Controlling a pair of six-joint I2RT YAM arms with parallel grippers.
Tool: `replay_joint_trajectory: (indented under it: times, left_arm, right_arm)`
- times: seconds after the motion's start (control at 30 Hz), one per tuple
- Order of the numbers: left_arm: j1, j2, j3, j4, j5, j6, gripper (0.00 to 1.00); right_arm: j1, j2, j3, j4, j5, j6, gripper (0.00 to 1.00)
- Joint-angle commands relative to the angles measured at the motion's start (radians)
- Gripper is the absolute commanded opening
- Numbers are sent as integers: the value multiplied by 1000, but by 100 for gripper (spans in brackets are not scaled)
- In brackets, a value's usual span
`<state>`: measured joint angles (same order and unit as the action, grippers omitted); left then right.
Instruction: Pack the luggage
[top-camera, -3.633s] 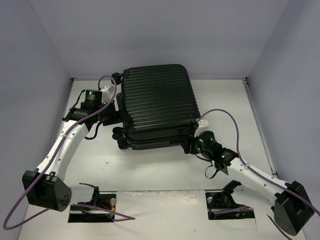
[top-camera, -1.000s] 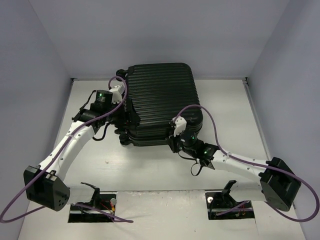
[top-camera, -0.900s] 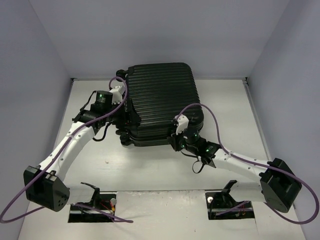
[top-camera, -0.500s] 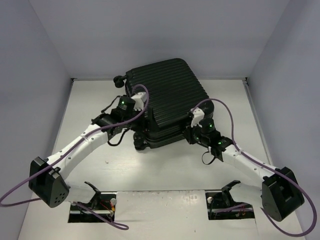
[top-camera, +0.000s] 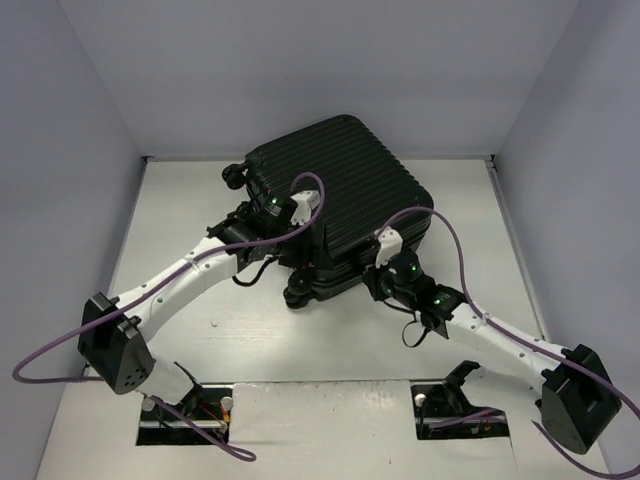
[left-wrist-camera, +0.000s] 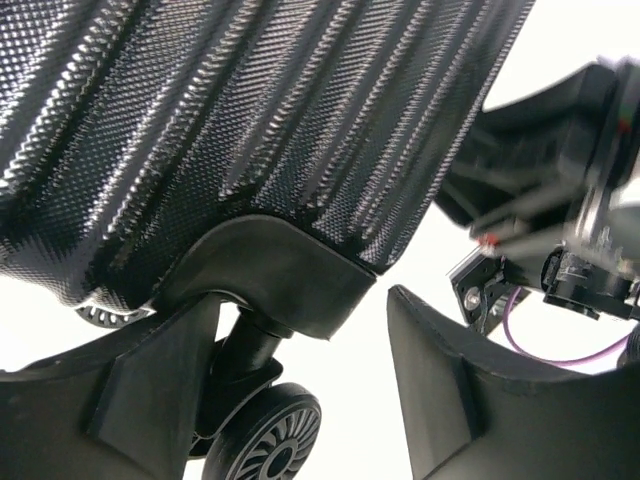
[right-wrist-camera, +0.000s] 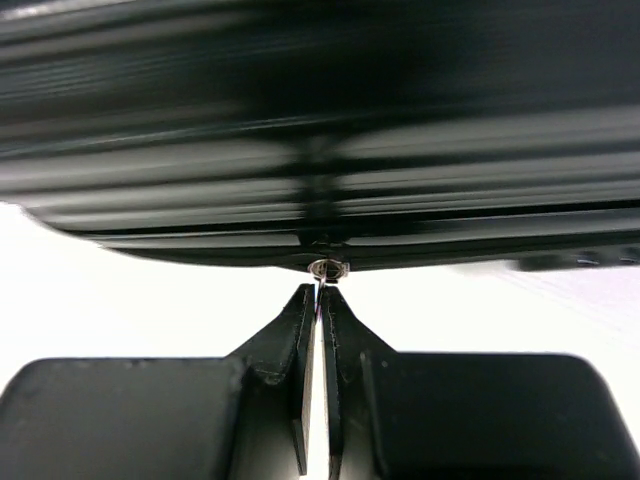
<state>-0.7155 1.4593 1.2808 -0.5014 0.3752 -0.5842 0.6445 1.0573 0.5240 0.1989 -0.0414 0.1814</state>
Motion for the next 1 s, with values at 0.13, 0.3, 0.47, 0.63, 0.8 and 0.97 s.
replay_joint_trajectory:
  times: [0.13,0.3,0.47,0.63,0.8,0.97]
  left_arm:
    - [-27,113,124,-26,77,-13,38]
    - [-27,133,149,-37,77,-3,23]
    - [-27,139,158,-28,74,-6,17]
    - [-27,153,207,-23,85,-17,17]
    - [-33,150,192,-8,120,-32,17]
    - [-36,138,144,3,129,-43,17]
  right_arm:
    - [214,-40,-2,192,-75,116,0]
    - [274,1,5,280,-100,130,0]
    - [339,64,36,321,-126,118,0]
    - [383,76,19,381,-126,115,0]
    - [392,89,-5,499,-115,93,0]
    - [396,139,11,626,-106,50,0]
